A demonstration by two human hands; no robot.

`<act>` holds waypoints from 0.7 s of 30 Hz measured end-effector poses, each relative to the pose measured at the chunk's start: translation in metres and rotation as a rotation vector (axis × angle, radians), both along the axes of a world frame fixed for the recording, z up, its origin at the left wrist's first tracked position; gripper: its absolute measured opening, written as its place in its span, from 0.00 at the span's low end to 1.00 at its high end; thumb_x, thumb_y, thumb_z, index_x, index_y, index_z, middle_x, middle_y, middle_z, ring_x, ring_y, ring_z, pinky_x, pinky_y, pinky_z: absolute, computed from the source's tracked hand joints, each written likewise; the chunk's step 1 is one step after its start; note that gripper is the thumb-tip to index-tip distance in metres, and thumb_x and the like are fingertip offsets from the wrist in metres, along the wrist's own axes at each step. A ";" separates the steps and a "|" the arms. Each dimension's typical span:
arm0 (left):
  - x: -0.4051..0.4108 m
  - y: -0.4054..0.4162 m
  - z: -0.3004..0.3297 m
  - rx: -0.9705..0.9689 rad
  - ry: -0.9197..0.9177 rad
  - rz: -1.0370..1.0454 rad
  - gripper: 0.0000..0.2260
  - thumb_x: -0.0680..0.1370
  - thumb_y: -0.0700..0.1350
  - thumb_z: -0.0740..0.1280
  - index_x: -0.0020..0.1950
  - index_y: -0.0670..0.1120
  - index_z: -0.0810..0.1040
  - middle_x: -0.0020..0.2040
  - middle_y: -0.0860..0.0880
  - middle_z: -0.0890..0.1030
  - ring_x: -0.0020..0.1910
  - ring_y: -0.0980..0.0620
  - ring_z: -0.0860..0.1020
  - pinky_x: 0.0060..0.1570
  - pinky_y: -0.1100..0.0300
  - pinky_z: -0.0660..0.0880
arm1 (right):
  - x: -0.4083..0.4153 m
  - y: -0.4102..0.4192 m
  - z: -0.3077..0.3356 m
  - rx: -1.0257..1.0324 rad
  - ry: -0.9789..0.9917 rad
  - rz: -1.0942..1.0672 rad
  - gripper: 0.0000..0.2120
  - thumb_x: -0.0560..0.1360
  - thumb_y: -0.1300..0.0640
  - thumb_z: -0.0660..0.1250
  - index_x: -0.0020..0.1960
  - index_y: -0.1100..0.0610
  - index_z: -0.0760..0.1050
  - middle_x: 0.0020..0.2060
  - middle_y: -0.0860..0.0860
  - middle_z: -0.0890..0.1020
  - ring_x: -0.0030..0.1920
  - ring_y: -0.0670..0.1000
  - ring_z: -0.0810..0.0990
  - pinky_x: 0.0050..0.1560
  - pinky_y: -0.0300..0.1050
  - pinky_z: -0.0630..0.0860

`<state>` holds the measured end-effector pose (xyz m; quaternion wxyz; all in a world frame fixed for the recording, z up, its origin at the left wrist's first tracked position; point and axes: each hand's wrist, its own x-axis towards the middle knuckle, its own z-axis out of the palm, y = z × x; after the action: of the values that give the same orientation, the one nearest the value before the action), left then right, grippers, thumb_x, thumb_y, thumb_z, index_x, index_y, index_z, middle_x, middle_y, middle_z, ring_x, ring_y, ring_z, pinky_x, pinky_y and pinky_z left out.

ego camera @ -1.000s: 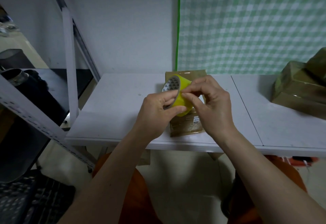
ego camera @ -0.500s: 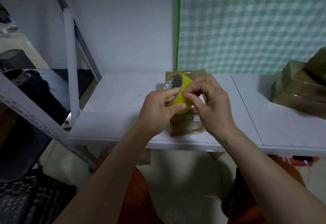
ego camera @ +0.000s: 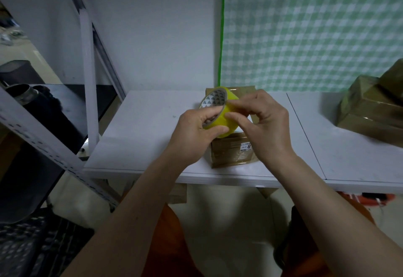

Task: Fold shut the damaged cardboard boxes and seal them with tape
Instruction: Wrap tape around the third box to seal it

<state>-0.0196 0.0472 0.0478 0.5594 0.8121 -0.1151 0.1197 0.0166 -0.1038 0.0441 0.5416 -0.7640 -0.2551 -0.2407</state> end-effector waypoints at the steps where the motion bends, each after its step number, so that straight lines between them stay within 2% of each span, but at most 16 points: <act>1: 0.000 0.001 -0.001 0.014 0.006 -0.003 0.16 0.71 0.33 0.71 0.55 0.49 0.82 0.41 0.55 0.82 0.41 0.65 0.77 0.46 0.69 0.73 | 0.000 0.000 -0.001 -0.014 -0.021 -0.004 0.10 0.68 0.62 0.73 0.49 0.55 0.83 0.40 0.46 0.77 0.40 0.41 0.76 0.42 0.34 0.74; 5: 0.000 0.000 -0.004 0.028 0.013 0.007 0.15 0.70 0.36 0.71 0.54 0.50 0.82 0.40 0.54 0.81 0.39 0.64 0.76 0.45 0.68 0.73 | 0.004 0.001 -0.006 -0.080 -0.126 -0.031 0.05 0.69 0.63 0.72 0.44 0.60 0.83 0.39 0.51 0.79 0.41 0.46 0.77 0.41 0.38 0.74; 8: 0.000 0.000 -0.003 0.026 0.013 0.010 0.15 0.71 0.34 0.71 0.52 0.51 0.81 0.39 0.54 0.81 0.38 0.64 0.75 0.44 0.69 0.73 | 0.004 0.001 -0.008 -0.178 -0.208 -0.046 0.02 0.72 0.65 0.69 0.43 0.62 0.81 0.38 0.55 0.78 0.39 0.50 0.76 0.40 0.41 0.73; 12: -0.001 0.001 0.000 0.049 0.023 -0.013 0.12 0.70 0.36 0.71 0.50 0.49 0.82 0.37 0.54 0.79 0.37 0.63 0.74 0.43 0.67 0.73 | 0.003 0.003 -0.007 -0.308 -0.290 -0.036 0.08 0.76 0.62 0.60 0.44 0.65 0.76 0.40 0.59 0.75 0.42 0.51 0.71 0.45 0.35 0.66; 14: -0.003 0.000 0.001 0.041 0.031 -0.016 0.13 0.69 0.38 0.70 0.51 0.50 0.82 0.38 0.52 0.80 0.38 0.61 0.75 0.44 0.65 0.74 | 0.003 0.001 -0.006 -0.338 -0.284 -0.016 0.08 0.77 0.61 0.59 0.45 0.65 0.74 0.41 0.58 0.74 0.43 0.50 0.69 0.46 0.36 0.65; 17: -0.003 0.001 0.003 0.001 0.030 -0.015 0.16 0.71 0.37 0.71 0.53 0.55 0.81 0.42 0.50 0.83 0.41 0.60 0.78 0.46 0.66 0.75 | 0.003 -0.003 -0.005 -0.222 -0.194 -0.009 0.04 0.75 0.63 0.64 0.48 0.63 0.74 0.42 0.53 0.74 0.41 0.46 0.71 0.45 0.33 0.68; 19: -0.004 0.002 0.004 0.000 0.041 -0.022 0.18 0.73 0.34 0.71 0.53 0.57 0.80 0.42 0.51 0.83 0.41 0.60 0.78 0.46 0.66 0.76 | 0.002 -0.005 -0.004 -0.171 -0.168 -0.031 0.08 0.72 0.64 0.69 0.51 0.62 0.78 0.42 0.51 0.76 0.41 0.44 0.72 0.45 0.28 0.69; 21: -0.003 0.002 0.002 0.020 0.048 -0.015 0.16 0.72 0.36 0.71 0.53 0.55 0.81 0.42 0.50 0.83 0.40 0.60 0.78 0.46 0.64 0.76 | 0.003 -0.004 -0.003 -0.168 -0.166 -0.038 0.06 0.70 0.64 0.72 0.47 0.61 0.82 0.41 0.53 0.78 0.41 0.46 0.75 0.44 0.27 0.70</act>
<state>-0.0229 0.0493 0.0502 0.5549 0.8193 -0.1090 0.0950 0.0196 -0.1079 0.0410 0.4479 -0.7889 -0.3038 -0.2910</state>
